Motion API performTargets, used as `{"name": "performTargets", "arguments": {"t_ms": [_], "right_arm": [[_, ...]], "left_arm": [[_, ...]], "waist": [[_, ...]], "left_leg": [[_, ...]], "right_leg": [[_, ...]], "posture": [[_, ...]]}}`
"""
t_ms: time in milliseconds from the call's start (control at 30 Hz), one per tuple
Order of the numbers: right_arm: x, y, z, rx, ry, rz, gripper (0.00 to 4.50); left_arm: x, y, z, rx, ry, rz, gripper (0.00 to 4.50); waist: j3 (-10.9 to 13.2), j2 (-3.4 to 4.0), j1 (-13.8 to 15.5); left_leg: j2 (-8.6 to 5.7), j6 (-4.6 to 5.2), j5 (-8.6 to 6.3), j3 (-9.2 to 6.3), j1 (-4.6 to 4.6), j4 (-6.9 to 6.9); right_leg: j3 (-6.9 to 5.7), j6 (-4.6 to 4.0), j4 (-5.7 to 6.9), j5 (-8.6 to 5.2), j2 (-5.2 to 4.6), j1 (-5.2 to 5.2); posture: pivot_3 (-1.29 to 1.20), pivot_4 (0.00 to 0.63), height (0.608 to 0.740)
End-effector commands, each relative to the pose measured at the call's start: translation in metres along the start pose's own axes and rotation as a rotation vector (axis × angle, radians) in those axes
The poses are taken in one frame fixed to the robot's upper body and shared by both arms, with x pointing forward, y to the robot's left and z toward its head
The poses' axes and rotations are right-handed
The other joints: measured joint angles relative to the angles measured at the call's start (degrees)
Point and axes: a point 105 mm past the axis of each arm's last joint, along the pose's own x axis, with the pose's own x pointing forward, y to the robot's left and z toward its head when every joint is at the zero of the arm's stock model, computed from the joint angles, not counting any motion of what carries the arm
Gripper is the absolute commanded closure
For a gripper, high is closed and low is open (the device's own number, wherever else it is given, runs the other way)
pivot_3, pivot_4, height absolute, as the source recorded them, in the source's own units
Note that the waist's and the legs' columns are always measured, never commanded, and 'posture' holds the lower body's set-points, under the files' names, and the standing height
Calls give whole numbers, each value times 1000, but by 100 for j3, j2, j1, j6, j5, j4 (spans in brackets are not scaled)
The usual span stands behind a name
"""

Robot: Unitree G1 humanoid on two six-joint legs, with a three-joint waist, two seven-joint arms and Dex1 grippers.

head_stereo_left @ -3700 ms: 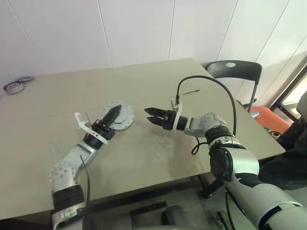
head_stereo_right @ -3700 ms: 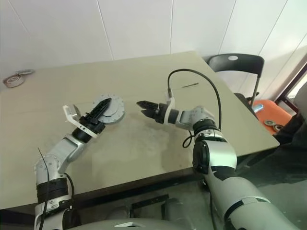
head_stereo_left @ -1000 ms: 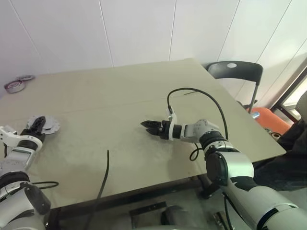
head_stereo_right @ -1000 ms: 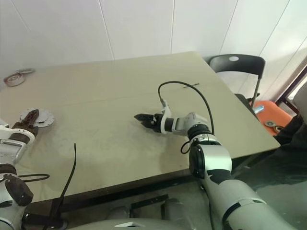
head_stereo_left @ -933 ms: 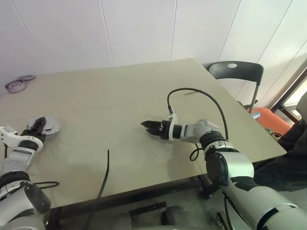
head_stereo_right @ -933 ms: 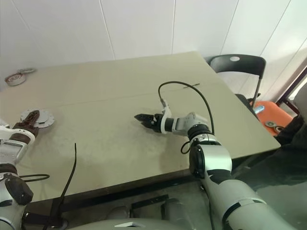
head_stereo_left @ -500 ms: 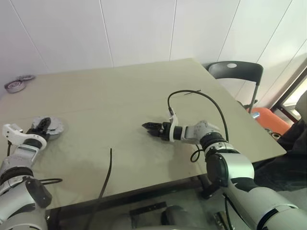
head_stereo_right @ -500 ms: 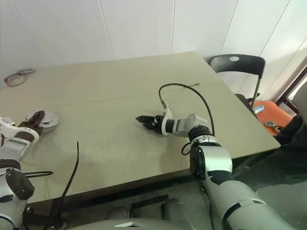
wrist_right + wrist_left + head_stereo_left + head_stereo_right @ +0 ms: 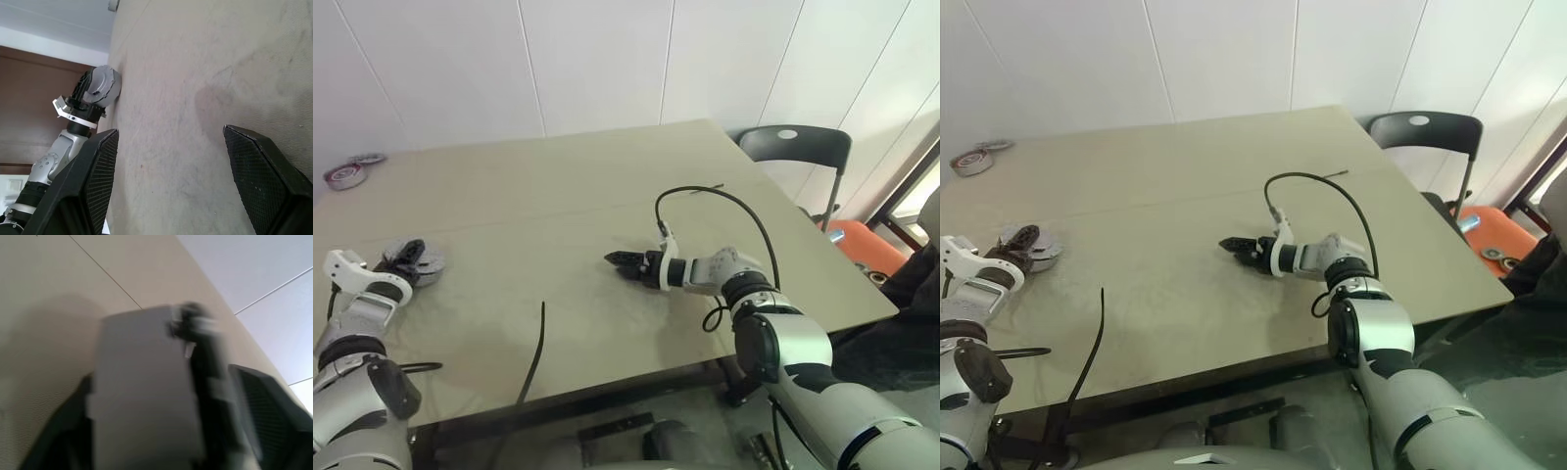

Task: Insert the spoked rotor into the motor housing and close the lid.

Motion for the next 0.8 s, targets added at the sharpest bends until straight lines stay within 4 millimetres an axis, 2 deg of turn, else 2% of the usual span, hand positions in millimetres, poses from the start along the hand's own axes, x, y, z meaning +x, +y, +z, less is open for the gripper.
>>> {"name": "performTargets", "arguments": {"t_ms": [33,233,400,567,733,800], "right_arm": [[0,7,9,-32,-29,14,917],[1,7,9,-38,-27,7,917],[1,5,8,-41,-26,0,917],[4,3,5,-43,-22,-10,917],[8,4,2,-46,-14,-11,917],[9,4,2,-48,-14,-12,917]], "left_arm": [[3,-14,15,28,-41,-44,38],[0,-13,9,23,11,-64,38],[-9,-20,-3,206,169,-149,38],[-37,-14,-2,316,292,-188,38],[-63,-3,7,339,356,-181,38],[-71,0,5,353,394,-184,38]], "waist": [[-1,-1,1],[-2,-3,2],[-2,-3,-9],[-2,-2,-32],[-2,-1,-57],[-2,-2,-56]], "left_leg": [[-1,0,0,0,0,0],[-4,-2,1,0,1,2],[-7,-4,3,-2,2,2],[-8,-9,5,-2,4,1],[-8,-9,5,-2,7,-1],[-8,-10,5,-2,11,0]], "right_leg": [[0,0,0,0,-1,0],[-1,0,6,0,-4,0],[-4,0,10,0,-6,1],[-3,0,13,0,-12,0],[-2,0,17,0,-16,-1],[-2,-1,19,0,-18,1]], "posture": [[0,0,740],[0,0,740],[0,0,740],[0,0,740],[0,0,740],[0,0,740]]}}
